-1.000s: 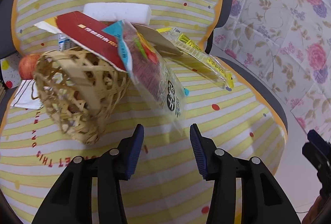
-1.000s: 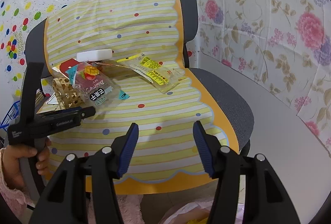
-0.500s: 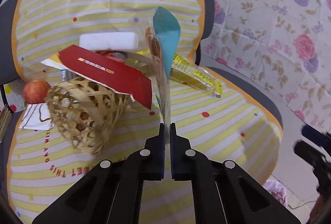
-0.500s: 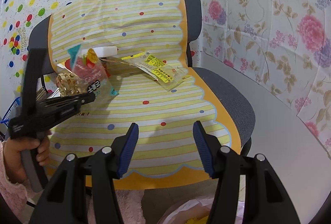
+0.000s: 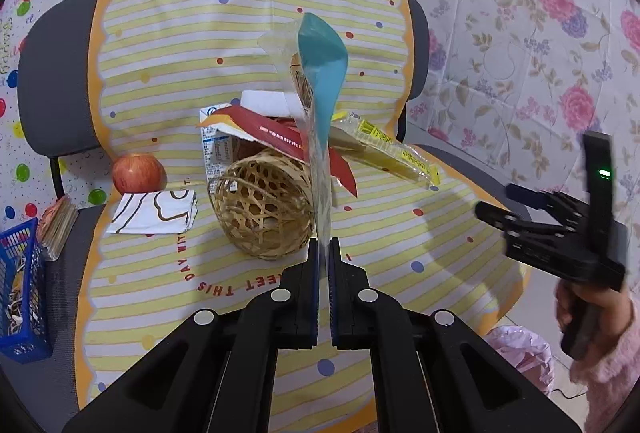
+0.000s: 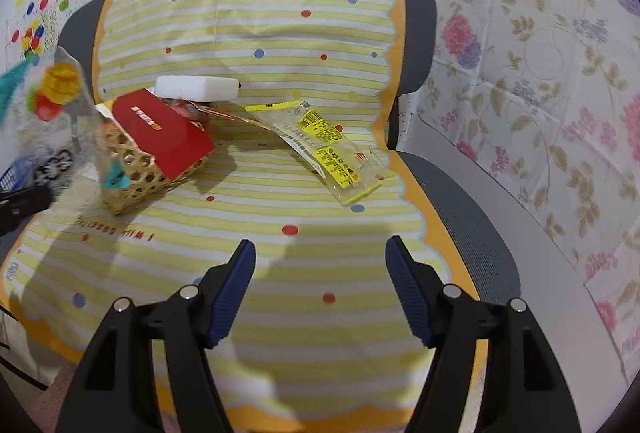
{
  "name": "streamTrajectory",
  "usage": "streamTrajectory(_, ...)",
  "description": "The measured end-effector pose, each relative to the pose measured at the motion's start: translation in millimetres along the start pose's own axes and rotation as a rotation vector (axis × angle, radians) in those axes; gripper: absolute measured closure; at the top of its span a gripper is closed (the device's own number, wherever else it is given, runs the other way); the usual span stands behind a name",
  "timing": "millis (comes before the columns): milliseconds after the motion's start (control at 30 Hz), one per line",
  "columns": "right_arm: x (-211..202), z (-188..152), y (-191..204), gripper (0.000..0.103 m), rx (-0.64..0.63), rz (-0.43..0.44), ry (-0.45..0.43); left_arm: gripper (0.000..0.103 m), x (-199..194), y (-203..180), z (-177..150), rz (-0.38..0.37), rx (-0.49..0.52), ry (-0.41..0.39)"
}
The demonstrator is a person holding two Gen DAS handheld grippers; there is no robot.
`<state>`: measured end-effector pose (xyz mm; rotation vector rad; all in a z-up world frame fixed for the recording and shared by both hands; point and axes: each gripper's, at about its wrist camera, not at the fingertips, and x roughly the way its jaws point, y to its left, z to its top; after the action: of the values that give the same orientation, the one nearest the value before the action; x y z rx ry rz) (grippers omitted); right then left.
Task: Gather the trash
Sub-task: 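Grasp the yellow snack wrapper with the right tool while the left tool holds the candy bag, then move both tools over the bin and open them to drop the bags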
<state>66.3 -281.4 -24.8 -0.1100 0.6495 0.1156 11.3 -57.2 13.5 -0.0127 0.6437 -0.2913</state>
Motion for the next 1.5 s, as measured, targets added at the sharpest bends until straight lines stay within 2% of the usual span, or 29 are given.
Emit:
streamTrajectory(300, 93.6, 52.5, 10.7, 0.037, -0.158, -0.078, 0.085, 0.099, 8.4, 0.3, 13.5, -0.044, 0.004, -0.016)
streamTrajectory(533, 141.0, 67.2, 23.5, 0.038, -0.251, -0.136, 0.150, 0.099, 16.9, 7.0, 13.3, -0.049, -0.015, -0.005)
streamTrajectory(567, 143.6, 68.3, 23.5, 0.047, -0.248, -0.145, 0.153, 0.099, 16.9, 7.6, 13.0, -0.048, -0.018, -0.003)
streamTrajectory(600, 143.0, 69.0, 21.0, 0.064, -0.233, -0.154, 0.157, 0.099, 16.4, 8.2, 12.9, -0.046, -0.019, -0.004)
streamTrajectory(633, 139.4, 69.8, 19.2, 0.074, -0.215, -0.151, 0.154, 0.099, 14.7, 8.8, 12.6, -0.043, -0.019, -0.006)
streamTrajectory(667, 130.5, 69.7, 16.2, 0.084, -0.192, -0.143, 0.136, 0.099, 12.8, 8.8, 12.3, -0.042, -0.020, -0.009)
streamTrajectory(700, 117.2, 69.3, 13.1, 0.089, -0.172, -0.136, 0.109, 0.099, 10.0, 9.0, 11.8, -0.040, -0.019, -0.013)
streamTrajectory(833, 63.0, 67.6, -8.2, 0.099, -0.062, -0.094, 0.038, 0.099, -0.3, 7.7, 8.7, -0.043, -0.017, -0.021)
streamTrajectory(1000, -20.8, 43.4, -41.6, 0.100, 0.187, 0.036, -0.006, 0.099, -20.7, -8.3, 1.6, -0.074, 0.011, -0.040)
streamTrajectory(1100, -60.9, 17.7, -47.9, 0.100, 0.268, 0.099, -0.011, 0.099, -32.4, -19.5, -5.5, -0.097, 0.021, -0.045)
streamTrajectory(1333, -132.4, -38.9, -41.0, 0.100, 0.313, 0.101, -0.057, 0.099, -55.0, -47.0, -29.5, -0.140, 0.064, -0.039)
streamTrajectory(1500, -171.1, -69.6, -24.8, 0.100, 0.286, 0.057, -0.071, 0.099, -66.4, -67.6, -50.9, -0.169, 0.101, -0.010)
